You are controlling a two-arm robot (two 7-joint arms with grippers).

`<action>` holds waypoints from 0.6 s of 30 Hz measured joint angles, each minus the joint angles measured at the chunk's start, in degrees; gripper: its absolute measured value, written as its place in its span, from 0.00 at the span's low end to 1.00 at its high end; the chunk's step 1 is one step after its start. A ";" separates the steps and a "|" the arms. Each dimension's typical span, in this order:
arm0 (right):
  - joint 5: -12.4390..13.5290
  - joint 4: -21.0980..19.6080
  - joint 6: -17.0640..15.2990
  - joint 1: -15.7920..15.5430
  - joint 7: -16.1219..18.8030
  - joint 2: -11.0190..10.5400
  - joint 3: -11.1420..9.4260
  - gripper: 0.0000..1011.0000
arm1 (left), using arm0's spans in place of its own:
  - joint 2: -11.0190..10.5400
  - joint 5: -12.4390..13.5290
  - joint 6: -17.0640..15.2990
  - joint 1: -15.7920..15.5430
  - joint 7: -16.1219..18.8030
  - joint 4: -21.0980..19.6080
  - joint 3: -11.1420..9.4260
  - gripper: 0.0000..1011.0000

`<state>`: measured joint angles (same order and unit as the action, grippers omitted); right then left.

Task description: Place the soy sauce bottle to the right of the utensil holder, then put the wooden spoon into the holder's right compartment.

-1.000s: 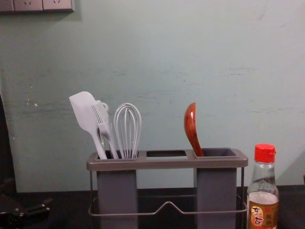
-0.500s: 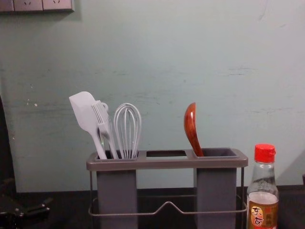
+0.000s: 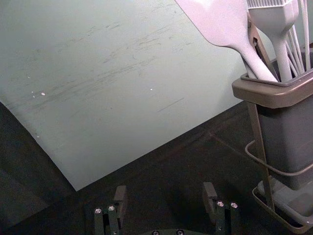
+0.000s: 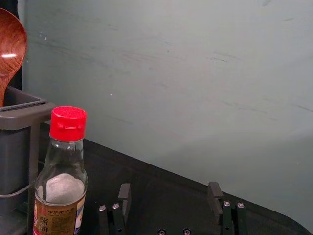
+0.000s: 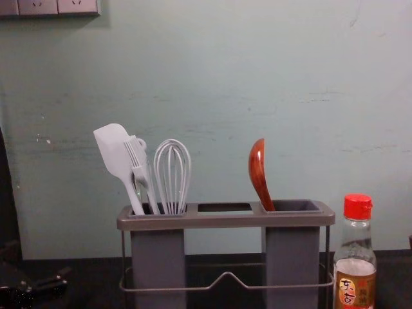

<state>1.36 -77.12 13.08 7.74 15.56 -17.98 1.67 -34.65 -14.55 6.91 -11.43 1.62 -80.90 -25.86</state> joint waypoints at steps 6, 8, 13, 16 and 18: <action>0.00 0.01 0.04 0.00 0.00 0.00 0.00 0.99 | 0.00 0.00 0.00 0.00 0.00 0.00 0.00 1.00; 0.00 0.01 0.05 0.00 0.00 0.00 0.00 0.99 | 0.00 0.00 0.00 0.00 0.00 0.00 0.00 1.00; 0.00 0.01 0.06 0.00 0.00 0.00 0.00 0.99 | 0.00 0.00 0.00 0.00 0.00 0.00 0.00 1.00; 0.00 0.01 0.06 0.00 0.00 0.01 0.00 0.99 | 0.00 0.00 0.00 0.00 0.00 0.00 0.00 1.00; 0.00 0.01 0.06 0.00 0.00 0.00 0.00 0.99 | 0.00 0.00 0.00 0.00 0.00 0.00 0.00 1.00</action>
<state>1.36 -77.12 13.14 7.74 15.56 -17.97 1.66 -34.64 -14.55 6.91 -11.43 1.62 -80.90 -25.86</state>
